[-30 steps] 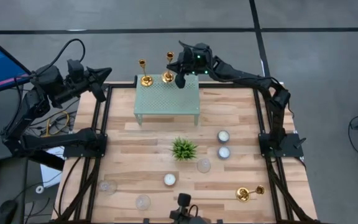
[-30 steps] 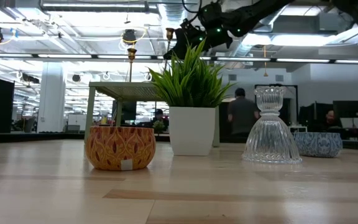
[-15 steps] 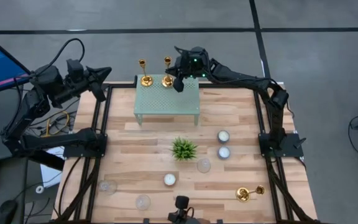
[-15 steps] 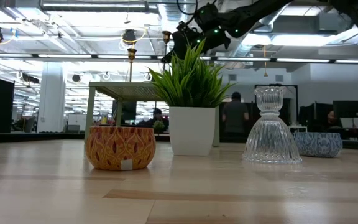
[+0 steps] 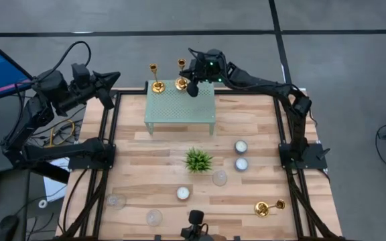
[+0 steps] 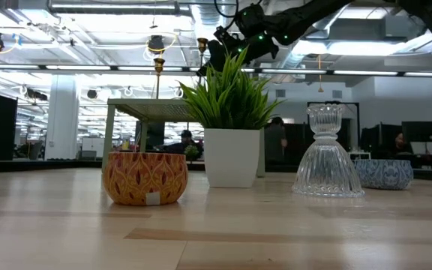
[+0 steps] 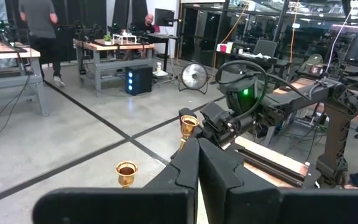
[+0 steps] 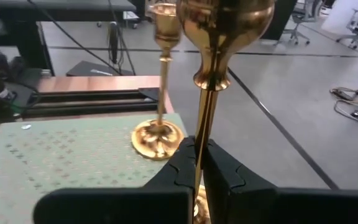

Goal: Pick & Place candle stick holders
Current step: Put the top gold candle holder on the shelf aligned with the other gold candle holder

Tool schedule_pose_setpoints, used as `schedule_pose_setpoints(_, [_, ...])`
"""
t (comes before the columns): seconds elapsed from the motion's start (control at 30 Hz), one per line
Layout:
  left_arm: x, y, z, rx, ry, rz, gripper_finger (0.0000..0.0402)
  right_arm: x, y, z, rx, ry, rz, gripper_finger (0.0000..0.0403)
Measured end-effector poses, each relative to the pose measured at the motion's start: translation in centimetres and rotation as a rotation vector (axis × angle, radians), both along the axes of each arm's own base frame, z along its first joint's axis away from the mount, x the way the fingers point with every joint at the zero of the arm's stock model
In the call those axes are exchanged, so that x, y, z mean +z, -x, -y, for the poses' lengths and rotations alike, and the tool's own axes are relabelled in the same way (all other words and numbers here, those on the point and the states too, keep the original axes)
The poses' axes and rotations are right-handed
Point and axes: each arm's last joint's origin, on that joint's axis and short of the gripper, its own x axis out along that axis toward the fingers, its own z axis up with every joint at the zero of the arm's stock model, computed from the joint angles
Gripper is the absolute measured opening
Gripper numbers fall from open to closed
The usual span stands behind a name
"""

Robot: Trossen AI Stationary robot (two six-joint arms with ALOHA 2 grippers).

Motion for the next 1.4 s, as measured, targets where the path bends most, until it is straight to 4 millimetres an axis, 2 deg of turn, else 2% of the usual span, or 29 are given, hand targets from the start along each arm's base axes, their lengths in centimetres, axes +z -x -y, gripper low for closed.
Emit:
schedule_pose_setpoints(0.33, [0.0,0.0,0.0,0.000,-0.002,0.003,0.0007,-0.1,0.1,0.2,-0.050,-0.010,-0.007,0.0000])
schedule_pose_setpoints(0.9, [0.1,0.0,0.0,0.000,-0.003,0.005,0.0007,-0.3,-0.2,-0.4,-0.037,-0.024,-0.025,0.0000])
schedule_pose_setpoints(1.13, [0.1,0.0,0.0,0.001,0.001,0.013,0.0007,-2.1,-1.8,-0.4,-0.012,-0.045,-0.017,0.0000])
schedule_pose_setpoints(1.4, [0.2,0.0,0.0,0.001,-0.003,0.020,0.0007,-1.3,-1.7,-0.3,-0.011,-0.054,-0.038,0.0000])
